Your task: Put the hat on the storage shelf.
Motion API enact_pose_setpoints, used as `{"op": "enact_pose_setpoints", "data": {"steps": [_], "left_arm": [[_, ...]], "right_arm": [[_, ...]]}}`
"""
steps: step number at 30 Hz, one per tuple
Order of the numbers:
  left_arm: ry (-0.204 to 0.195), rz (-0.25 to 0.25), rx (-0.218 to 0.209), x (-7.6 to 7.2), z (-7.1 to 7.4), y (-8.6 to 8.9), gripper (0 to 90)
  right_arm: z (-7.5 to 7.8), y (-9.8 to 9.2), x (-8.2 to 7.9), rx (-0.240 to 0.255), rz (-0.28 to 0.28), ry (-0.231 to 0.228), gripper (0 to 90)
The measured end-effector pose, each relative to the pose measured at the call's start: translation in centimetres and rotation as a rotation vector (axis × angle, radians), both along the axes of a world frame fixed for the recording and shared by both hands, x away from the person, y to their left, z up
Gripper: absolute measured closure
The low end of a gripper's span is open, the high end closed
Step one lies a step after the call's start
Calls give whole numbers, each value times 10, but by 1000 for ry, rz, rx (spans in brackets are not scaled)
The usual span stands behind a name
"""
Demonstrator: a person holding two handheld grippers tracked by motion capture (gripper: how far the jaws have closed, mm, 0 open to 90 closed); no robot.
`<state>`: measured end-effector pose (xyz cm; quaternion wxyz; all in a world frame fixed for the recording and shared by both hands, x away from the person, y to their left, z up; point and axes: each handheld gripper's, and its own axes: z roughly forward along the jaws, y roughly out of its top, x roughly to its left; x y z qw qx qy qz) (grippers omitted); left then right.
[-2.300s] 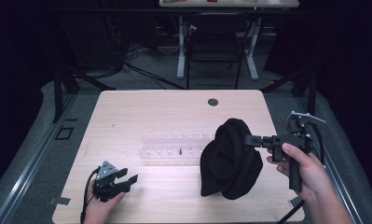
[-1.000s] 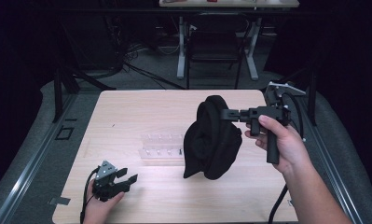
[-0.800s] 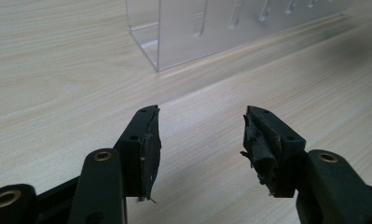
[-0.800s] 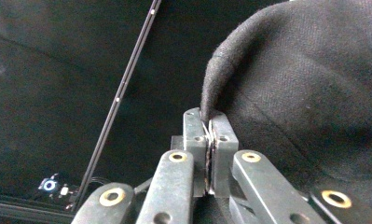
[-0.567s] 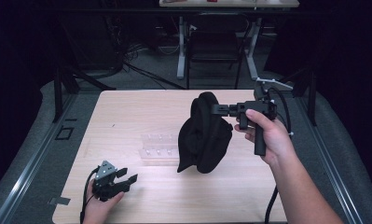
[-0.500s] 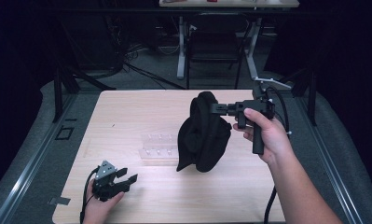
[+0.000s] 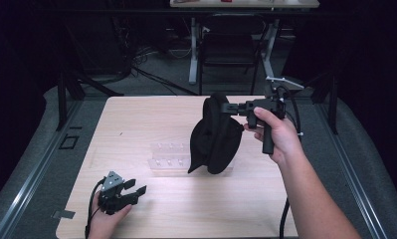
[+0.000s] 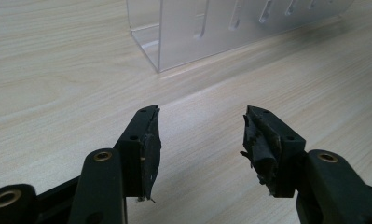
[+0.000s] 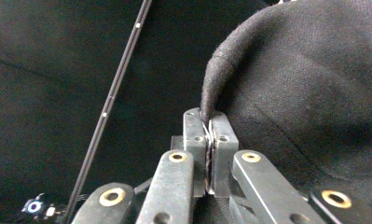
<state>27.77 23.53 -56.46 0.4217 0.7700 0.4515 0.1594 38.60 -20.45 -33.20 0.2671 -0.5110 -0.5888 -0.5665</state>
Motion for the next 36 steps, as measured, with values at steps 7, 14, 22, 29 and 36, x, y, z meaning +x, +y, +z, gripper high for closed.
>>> {"op": "enact_pose_setpoints", "data": {"steps": [7, 14, 22, 29, 36], "left_arm": [[1, 2, -6, 2, -1, 1, 459], [-9, 1, 1, 1, -1, 0, 459], [-36, -18, -13, -2, 5, -7, 463], [-96, -69, -49, 1, 29, -25, 473], [-148, -126, -68, 10, 49, -51, 491]], "right_arm": [[-2, 1, 15, -24, -12, -8, 882], [-3, 7, 26, -80, -28, -7, 882], [-5, 16, 24, -76, 2, -4, 881], [-7, 27, 22, -64, 16, 0, 881], [-9, 32, 23, -44, 5, 8, 880]]}}
